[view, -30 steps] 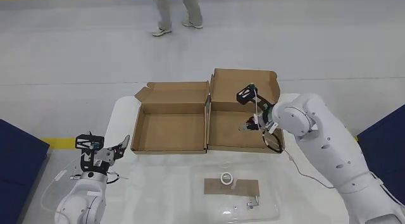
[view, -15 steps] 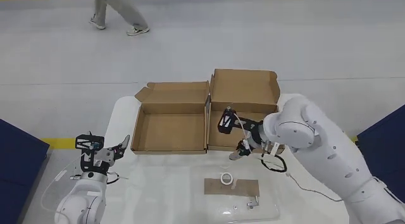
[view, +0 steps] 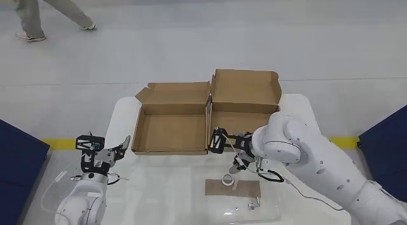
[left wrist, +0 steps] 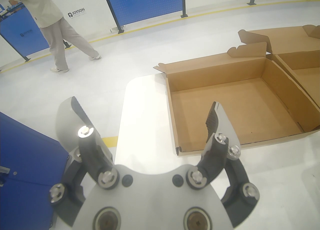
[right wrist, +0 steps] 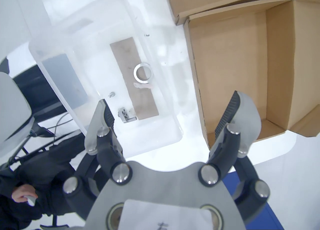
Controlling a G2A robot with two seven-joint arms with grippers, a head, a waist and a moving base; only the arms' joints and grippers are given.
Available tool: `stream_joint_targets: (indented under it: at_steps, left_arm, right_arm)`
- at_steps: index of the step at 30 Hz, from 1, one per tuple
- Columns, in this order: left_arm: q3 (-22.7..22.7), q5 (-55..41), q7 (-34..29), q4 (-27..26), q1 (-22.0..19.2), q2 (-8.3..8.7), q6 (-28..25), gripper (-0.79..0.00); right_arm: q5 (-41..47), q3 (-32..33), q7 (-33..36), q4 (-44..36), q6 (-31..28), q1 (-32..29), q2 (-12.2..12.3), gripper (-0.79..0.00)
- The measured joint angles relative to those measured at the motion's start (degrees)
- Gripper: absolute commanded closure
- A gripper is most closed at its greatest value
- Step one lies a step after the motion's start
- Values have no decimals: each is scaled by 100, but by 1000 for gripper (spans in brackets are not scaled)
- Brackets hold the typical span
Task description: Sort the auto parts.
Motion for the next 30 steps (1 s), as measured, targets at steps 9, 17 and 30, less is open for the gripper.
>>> stream_joint_targets:
  at_steps: [9,17,30]
  left_arm:
    - [0,0,0,0,0,0,0,-785]
    - [0,0,0,0,0,0,0,-785]
    - [0,0,0,0,0,0,0,-785]
  right_arm:
    - [1030,-1677,234,-128,234,1357,484,-785]
    - [1155,-2552,315,-108,314,1929,568,-785]
    - [552,-2925,112,-115,114,1537,486,-785]
